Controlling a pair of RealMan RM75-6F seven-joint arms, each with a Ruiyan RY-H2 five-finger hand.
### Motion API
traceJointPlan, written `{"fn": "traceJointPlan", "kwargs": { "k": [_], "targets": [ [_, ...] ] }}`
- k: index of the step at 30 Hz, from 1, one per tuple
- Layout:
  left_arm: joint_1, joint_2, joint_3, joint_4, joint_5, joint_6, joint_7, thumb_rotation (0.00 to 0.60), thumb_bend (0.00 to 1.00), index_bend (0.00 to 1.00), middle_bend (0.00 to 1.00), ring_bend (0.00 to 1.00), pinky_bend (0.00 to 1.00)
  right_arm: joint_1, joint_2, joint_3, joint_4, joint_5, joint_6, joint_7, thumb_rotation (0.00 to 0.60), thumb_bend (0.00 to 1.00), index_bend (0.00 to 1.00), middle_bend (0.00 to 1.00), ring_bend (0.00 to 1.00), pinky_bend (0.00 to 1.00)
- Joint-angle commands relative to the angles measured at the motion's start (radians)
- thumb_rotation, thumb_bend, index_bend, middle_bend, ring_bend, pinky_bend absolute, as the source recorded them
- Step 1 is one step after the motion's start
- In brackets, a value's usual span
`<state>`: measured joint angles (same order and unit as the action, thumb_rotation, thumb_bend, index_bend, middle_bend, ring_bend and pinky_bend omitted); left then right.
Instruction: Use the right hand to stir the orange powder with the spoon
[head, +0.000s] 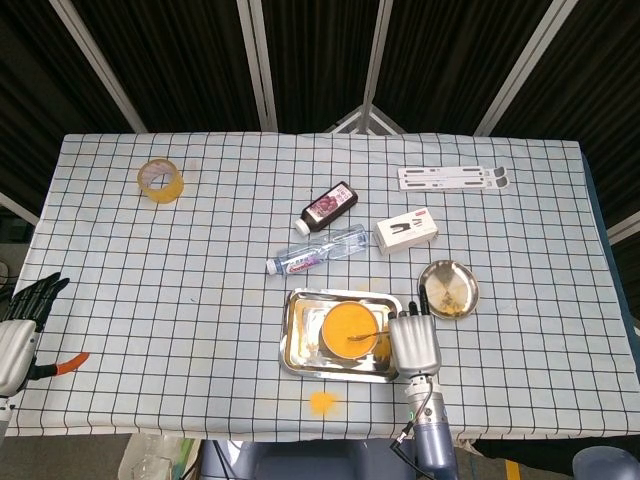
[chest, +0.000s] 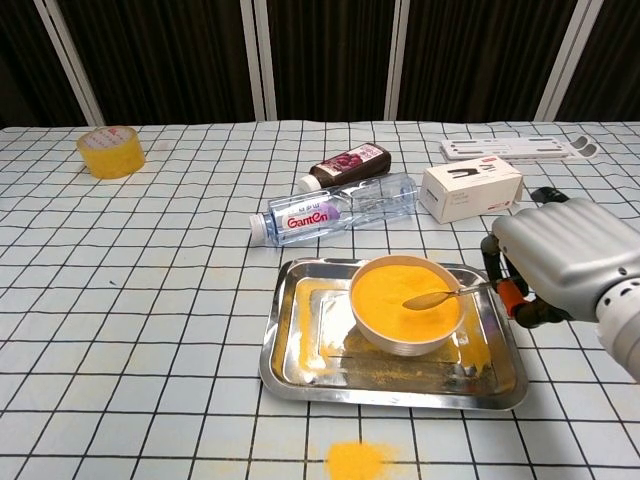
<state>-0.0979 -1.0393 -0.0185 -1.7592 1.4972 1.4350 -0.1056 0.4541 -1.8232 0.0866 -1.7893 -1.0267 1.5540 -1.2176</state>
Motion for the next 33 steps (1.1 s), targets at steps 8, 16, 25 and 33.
{"fn": "traceJointPlan", "kwargs": {
  "k": [8,16,25,33],
  "targets": [
    [0.0,0.0,0.0,0.0,0.0,-0.001,0.0,0.6,0.0,0.0,0.0,0.0,0.0,-0.001,0.0,0.001,0.004,-0.008,-0.002,0.002,0.6,0.61,0.55,0.58,0.31,0.0],
    [-0.001,-0.001,0.0,-0.001,-0.001,-0.002,0.002,0.6,0.0,0.0,0.0,0.0,0.0,-0.003,0.009,0.004,-0.004,-0.017,-0.004,0.009,0.6,0.78,0.58,0.6,0.31,0.0],
    [-0.001,0.0,0.0,-0.002,-0.003,-0.003,0.003,0.6,0.0,0.0,0.0,0.0,0.0,-0.006,0.013,0.002,-0.008,-0.028,-0.005,0.016,0.6,0.86,0.68,0.63,0.32,0.0],
    [-0.001,0.001,0.0,-0.003,-0.004,-0.003,0.0,0.6,0.0,0.0,0.0,0.0,0.0,-0.008,0.009,-0.007,0.009,-0.055,-0.01,0.031,0.6,0.9,0.76,0.68,0.36,0.0]
  ]
}}
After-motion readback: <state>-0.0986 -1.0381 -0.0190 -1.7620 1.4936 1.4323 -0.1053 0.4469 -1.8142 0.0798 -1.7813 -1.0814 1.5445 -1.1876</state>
